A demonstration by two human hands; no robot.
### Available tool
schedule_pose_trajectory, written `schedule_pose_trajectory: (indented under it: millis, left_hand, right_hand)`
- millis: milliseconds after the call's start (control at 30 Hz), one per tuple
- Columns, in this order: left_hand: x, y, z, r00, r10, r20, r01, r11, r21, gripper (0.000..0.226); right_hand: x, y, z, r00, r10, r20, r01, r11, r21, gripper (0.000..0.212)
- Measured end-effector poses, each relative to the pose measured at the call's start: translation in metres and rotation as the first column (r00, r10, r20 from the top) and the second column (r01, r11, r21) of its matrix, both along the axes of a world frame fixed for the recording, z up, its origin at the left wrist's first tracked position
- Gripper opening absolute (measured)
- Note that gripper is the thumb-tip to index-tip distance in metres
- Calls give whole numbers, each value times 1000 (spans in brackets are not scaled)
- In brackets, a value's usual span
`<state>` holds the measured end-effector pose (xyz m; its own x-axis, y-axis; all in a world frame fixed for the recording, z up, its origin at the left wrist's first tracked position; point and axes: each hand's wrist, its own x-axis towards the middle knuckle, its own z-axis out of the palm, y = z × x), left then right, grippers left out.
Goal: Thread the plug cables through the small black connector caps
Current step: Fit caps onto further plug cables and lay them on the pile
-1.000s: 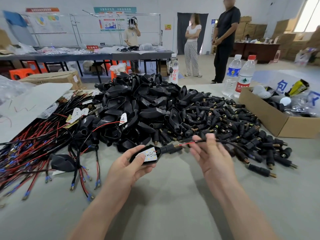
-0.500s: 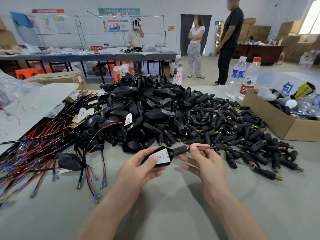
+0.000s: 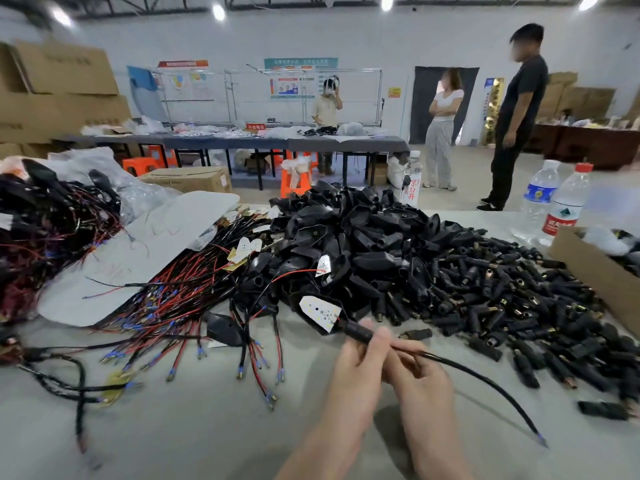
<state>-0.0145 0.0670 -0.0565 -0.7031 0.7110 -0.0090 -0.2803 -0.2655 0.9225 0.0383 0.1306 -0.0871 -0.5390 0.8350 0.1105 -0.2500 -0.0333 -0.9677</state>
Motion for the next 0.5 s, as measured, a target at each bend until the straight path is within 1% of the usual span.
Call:
schedule_pose_trajectory:
  millis: [33, 67, 133, 200, 267, 300, 333, 400, 467, 500]
  left_hand:
    - [-1, -1, 1, 998, 66, 11, -65, 997, -29, 21]
    - [-3, -4, 3, 994, 103, 48, -101, 994, -37, 23]
    - [-7, -13, 7, 981, 124, 149, -122, 992, -22, 31]
    - [-10, -25, 11, 974, 116, 196, -118, 993, -6, 39]
    - [-19, -38, 13, 980, 104, 168, -101, 995, -24, 41]
    - [-25, -44, 15, 984, 121, 134, -114, 992, -58, 39]
    - [-34, -52, 17, 983, 157, 99, -147, 984, -102, 38]
    - [-54, -67, 23, 970, 238, 45, -229, 960, -160, 34]
    - [-77, -86, 32, 954, 297, 34, -289, 945, -154, 33]
    - [-89, -97, 36, 942, 332, 39, -323, 935, -146, 33]
  right_hand:
    - [-3, -5, -1, 1000, -20, 2, 20, 997, 77, 9]
    - [-5, -10, -1, 999, -43, -3, 43, 989, 141, 15]
    - [-7, -19, 2, 998, -58, 24, 50, 962, 270, 27]
    - [-7, -28, 4, 997, -58, 50, 35, 923, 383, 33]
    - [-8, -36, 9, 997, -60, 41, 34, 887, 460, 34]
    - [-10, -41, 12, 998, -49, 34, 27, 879, 475, 34]
    - [-11, -47, 15, 999, -27, 27, 12, 884, 468, 34]
    - [-17, -63, 18, 996, 91, 25, -93, 926, 366, 26]
    - [-28, -82, 19, 965, 239, 104, -256, 945, 203, 14]
    - [-35, -92, 18, 934, 321, 159, -341, 933, 118, 19]
